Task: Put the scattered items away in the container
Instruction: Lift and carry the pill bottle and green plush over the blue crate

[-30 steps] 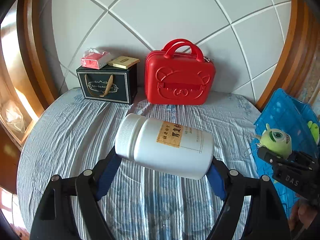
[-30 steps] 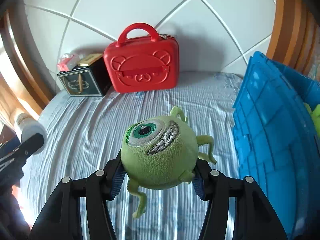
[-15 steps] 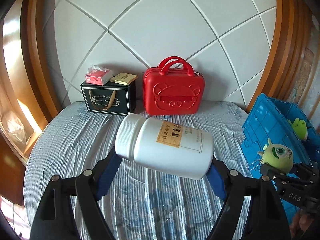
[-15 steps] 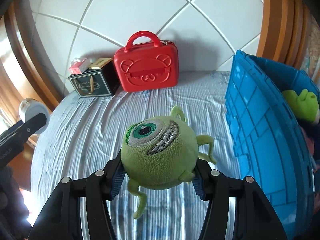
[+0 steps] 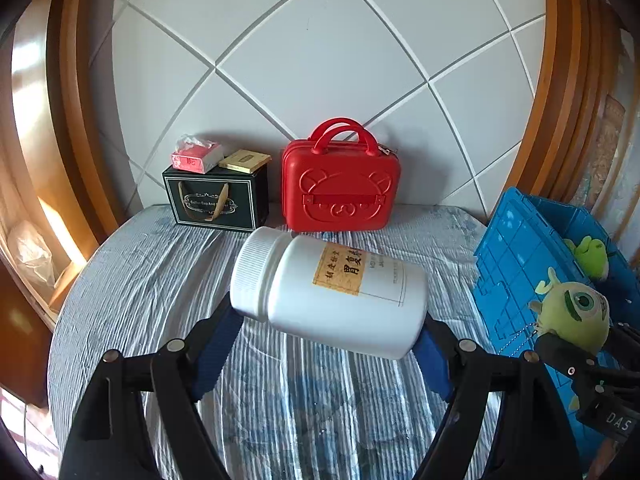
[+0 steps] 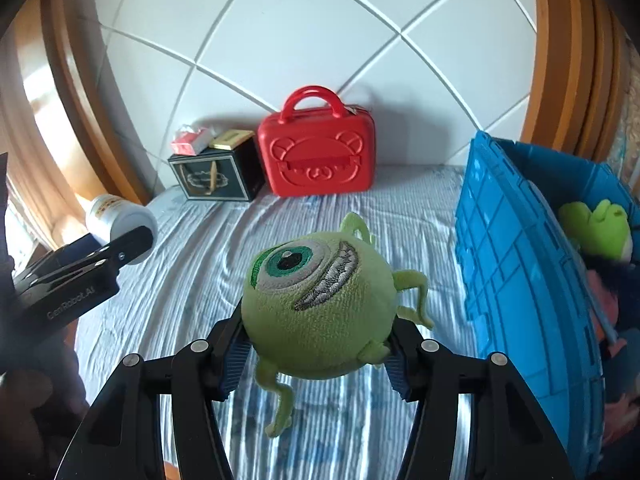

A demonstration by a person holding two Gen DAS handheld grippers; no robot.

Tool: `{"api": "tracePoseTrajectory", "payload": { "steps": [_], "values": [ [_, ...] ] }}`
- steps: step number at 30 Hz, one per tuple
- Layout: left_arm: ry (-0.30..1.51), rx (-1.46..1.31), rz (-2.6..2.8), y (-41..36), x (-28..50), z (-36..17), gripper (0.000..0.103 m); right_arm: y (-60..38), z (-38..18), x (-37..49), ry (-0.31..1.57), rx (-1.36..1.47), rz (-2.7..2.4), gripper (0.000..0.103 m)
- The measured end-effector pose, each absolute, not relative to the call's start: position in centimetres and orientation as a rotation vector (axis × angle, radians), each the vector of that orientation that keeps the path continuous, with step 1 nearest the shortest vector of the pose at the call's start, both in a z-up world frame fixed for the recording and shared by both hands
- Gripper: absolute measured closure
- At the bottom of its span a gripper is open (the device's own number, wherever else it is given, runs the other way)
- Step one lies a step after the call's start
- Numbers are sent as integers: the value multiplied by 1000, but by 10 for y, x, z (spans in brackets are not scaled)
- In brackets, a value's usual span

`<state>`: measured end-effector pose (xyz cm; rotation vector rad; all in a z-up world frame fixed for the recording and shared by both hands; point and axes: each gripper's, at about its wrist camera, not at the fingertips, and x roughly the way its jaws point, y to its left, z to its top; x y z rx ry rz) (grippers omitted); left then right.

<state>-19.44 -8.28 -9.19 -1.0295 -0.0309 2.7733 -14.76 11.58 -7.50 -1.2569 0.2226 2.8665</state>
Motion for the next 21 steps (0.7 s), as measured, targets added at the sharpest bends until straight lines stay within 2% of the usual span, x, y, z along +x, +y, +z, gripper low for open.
{"api": "tracePoseTrajectory", "payload": {
  "steps": [21],
  "values": [
    [-68, -995, 2821, 22, -122, -40, 23, 217, -35, -75, 328, -1211, 3013, 46]
  ]
}}
